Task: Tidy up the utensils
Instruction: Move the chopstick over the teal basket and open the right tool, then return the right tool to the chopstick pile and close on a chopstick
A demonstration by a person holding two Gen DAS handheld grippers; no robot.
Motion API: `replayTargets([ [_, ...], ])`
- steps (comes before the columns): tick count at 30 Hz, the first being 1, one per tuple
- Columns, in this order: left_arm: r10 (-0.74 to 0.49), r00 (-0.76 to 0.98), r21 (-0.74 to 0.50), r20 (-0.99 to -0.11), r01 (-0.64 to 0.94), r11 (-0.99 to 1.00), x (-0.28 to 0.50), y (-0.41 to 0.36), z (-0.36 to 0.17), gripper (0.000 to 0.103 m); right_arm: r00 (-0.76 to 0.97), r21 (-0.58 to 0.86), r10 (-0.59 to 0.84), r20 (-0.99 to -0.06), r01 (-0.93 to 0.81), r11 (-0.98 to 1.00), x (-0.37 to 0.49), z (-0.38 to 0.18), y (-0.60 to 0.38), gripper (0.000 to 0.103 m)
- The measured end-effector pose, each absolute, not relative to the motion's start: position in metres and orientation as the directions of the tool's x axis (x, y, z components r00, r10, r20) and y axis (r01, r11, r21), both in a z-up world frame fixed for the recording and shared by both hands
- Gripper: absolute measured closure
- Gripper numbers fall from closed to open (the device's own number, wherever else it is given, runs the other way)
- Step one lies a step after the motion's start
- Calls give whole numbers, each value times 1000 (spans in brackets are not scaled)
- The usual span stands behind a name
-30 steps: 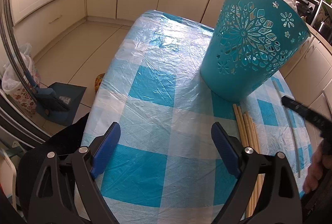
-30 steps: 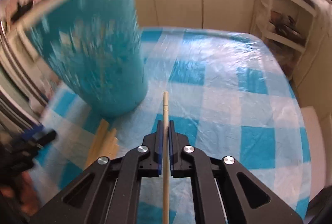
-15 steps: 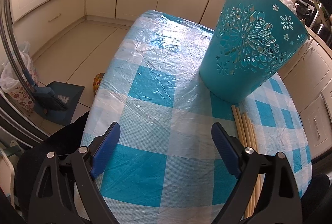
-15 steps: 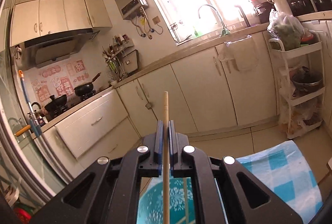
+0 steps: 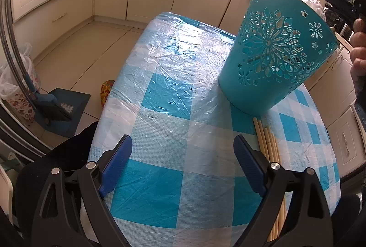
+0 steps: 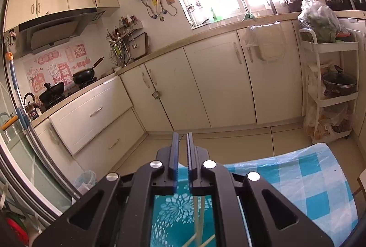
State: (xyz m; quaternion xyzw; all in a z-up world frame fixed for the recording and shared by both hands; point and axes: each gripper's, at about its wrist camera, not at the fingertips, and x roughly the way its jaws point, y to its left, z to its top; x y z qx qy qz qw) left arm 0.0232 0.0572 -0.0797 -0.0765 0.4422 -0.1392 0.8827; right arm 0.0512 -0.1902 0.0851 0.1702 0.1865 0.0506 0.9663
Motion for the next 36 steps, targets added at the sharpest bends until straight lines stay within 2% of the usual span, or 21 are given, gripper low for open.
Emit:
replayTargets([
  [1,-311,571,-256,-760,177,950,23,57,-80,17,927,347,161,-339,-36,937,46,86,-191,79],
  [6,-307,574,-256,-759,170,952,23,58,-80,17,943,339,133,-305,-23,941,-14,90,-195,69],
  [8,-306,574,-256,-759,168,952,24,58,-80,17,928,326,117,-355,6,945,-40,77,-193,69],
  [10,-303,575,-255,-760,166,953,24,58,-80,17,882,301,117,-456,30,953,-55,50,-186,69],
  [12,-303,576,-256,-759,164,953,24,58,-80,17,814,280,128,-567,44,959,-64,14,-178,73],
  [14,-302,576,-254,-760,164,953,23,58,-80,17,750,276,146,-645,50,960,-66,-17,-172,85],
  [16,-299,576,-250,-761,164,954,23,58,-80,17,692,270,159,-704,54,961,-63,-41,-164,87],
  [19,-299,577,-252,-760,163,954,23,59,-80,17,651,236,143,-745,58,970,-58,-58,-152,88],
  [24,-300,577,-252,-760,163,954,23,60,-80,17,608,183,103,-787,71,981,-56,-73,-143,90],
  [36,-290,577,-240,-764,164,957,22,58,-80,17,607,72,40,-794,28,997,-69,-80,-143,95],
])
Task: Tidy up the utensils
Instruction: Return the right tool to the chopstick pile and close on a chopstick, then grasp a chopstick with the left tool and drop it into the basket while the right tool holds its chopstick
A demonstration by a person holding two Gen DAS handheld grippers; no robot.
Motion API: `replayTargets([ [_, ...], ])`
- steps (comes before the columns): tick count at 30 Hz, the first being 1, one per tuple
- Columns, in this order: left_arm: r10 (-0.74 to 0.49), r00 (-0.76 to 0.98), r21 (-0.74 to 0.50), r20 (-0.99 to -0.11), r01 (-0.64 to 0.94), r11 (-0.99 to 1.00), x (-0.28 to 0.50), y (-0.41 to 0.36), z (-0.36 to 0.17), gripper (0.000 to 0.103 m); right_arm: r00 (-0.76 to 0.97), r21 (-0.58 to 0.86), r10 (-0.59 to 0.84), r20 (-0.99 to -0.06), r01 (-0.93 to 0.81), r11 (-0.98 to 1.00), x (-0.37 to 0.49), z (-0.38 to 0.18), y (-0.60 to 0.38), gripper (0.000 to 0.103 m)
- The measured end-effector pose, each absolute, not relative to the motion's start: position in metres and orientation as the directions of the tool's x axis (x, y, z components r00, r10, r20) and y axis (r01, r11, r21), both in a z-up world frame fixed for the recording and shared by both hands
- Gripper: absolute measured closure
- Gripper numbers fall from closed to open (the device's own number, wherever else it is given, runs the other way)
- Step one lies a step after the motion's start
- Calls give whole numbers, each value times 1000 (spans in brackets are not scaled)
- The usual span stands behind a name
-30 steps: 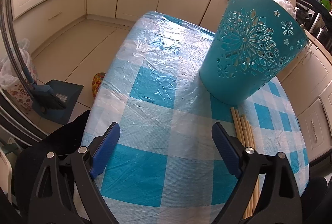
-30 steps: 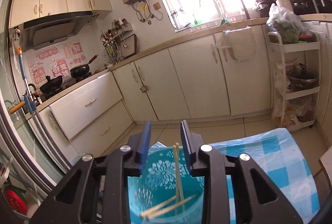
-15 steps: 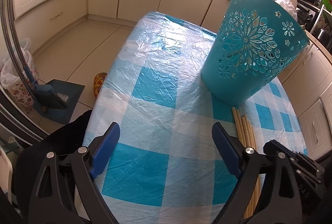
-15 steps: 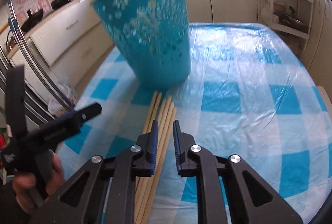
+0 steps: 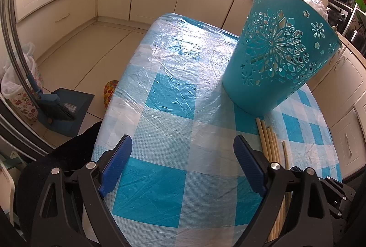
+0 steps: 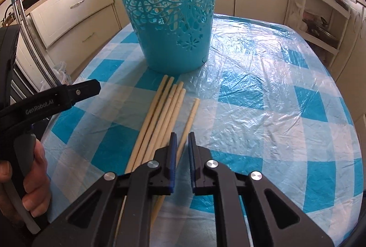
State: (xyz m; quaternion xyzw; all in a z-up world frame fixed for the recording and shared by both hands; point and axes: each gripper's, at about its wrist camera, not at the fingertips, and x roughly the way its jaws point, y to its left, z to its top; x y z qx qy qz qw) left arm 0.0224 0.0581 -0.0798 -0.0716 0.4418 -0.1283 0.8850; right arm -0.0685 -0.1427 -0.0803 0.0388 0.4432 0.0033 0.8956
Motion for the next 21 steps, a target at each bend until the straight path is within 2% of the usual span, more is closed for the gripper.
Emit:
replayTargets([
  [5,-293,549,-200,-783,224,954,21,44,-78,17,614,56,-1,-789,74,996,-68,-79,-167,97],
  [10,-305,533,-154,-789,310,938,15,10,-71,17,629,129,34,-777,106,986,-72,-81,-186,97],
  [21,-205,499,-25,-842,343,939,22,-39,-85,17,634,199,97,-768,92,976,-72,-83,-194,97],
])
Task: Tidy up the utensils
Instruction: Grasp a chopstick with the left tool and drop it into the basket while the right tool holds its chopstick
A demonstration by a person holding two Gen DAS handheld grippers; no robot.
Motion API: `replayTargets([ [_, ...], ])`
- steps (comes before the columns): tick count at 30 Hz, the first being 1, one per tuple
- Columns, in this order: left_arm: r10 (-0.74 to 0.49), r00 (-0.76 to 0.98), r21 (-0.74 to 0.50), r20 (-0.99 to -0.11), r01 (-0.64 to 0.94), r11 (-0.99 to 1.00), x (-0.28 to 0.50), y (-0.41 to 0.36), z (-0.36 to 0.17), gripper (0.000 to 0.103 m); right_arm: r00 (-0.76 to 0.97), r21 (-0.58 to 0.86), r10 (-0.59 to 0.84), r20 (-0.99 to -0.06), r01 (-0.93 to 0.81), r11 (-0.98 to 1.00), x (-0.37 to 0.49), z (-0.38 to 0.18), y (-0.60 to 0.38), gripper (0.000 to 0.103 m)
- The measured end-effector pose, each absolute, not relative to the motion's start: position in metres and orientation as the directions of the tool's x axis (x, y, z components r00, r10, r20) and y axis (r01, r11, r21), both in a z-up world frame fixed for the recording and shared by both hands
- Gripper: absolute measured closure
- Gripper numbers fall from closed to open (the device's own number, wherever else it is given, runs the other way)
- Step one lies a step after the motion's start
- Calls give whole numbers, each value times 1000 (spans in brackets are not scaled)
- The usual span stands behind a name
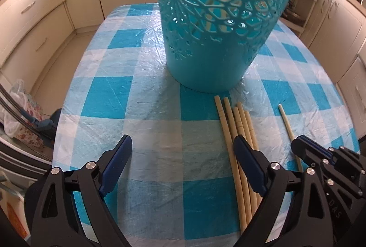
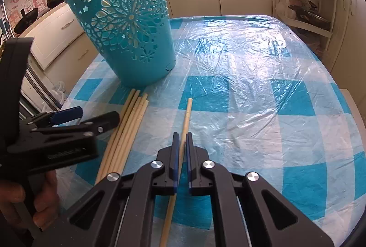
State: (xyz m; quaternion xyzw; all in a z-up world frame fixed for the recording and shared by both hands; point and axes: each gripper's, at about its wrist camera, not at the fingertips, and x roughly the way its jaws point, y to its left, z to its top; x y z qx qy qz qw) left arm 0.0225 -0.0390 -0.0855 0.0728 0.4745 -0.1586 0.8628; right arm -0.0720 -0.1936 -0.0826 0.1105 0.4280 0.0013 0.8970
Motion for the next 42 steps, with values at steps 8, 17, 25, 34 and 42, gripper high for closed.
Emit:
replayTargets([
  [8,-156,504,18,-850,324,946,23,-45,-86,17,632,203,103,-768,87,975,-70,-82,-192,97],
  [17,-221,479,-12,-849,401,916,27,-57,-77,82,632,215,112,-766,88,973,-69,-83,-196,97],
  [25,-202,436,-13,-877,400,917,37,-62,-77,89,633,236,127,-763,90,968,-69,-84,-199,97],
  [34,-307,432,-109,-848,425,899,9,-29,-52,98,635,292,167,-754,96,952,-69,-85,-207,97],
  [42,-490,553,-245,-674,458,855,-12,18,61,98,635,291,167,-754,96,952,-70,-84,-207,97],
])
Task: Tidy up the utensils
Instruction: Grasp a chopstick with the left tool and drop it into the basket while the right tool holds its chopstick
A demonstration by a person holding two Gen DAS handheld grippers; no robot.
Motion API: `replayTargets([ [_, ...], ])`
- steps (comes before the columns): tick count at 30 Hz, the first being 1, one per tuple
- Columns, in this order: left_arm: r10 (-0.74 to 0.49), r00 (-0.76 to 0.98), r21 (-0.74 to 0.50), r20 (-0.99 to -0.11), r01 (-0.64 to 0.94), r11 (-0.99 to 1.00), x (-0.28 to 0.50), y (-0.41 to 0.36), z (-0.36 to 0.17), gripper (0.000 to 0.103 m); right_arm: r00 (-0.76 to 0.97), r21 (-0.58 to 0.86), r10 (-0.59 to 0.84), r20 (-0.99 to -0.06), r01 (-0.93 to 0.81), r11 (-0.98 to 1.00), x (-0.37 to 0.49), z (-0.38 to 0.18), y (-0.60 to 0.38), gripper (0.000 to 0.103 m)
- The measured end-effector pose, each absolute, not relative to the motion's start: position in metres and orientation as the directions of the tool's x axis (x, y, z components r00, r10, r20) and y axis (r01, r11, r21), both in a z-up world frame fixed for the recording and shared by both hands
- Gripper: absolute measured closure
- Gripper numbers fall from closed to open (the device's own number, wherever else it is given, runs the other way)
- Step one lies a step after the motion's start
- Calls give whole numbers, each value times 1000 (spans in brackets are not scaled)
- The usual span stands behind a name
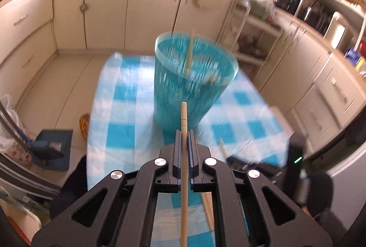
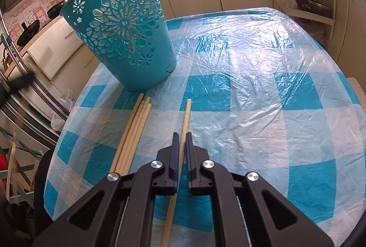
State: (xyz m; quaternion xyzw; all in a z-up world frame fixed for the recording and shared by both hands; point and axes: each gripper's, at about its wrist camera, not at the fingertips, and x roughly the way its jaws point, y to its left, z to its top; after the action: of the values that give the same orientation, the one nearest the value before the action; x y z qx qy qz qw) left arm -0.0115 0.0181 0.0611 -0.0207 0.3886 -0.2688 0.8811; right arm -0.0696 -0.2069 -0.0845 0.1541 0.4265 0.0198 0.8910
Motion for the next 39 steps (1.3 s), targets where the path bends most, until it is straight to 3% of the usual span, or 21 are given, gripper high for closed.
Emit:
replayTargets([
  [7,-542,716,-285,-439,462,840,21,1,143,98,636,301,173,-752,98,948,-70,-84,-206,97],
  [14,-453,836,-280,-311,375,884,82,-27,157,98,637,343,204,-743,101,934,-69,-86,-215,97],
  [22,-375,860,-242,-346,304,921,124,-55,122,98,638,370,223,-737,104,923,-70,-87,-219,97],
  [36,-365,830,-169,-421,324,931,106,-59,78,98,639,377,228,-735,105,920,-70,-87,-221,97],
  [39,-369,813,-154,-450,336,929,97,-57,74,92,639,379,230,-734,105,919,-70,-86,-222,97],
])
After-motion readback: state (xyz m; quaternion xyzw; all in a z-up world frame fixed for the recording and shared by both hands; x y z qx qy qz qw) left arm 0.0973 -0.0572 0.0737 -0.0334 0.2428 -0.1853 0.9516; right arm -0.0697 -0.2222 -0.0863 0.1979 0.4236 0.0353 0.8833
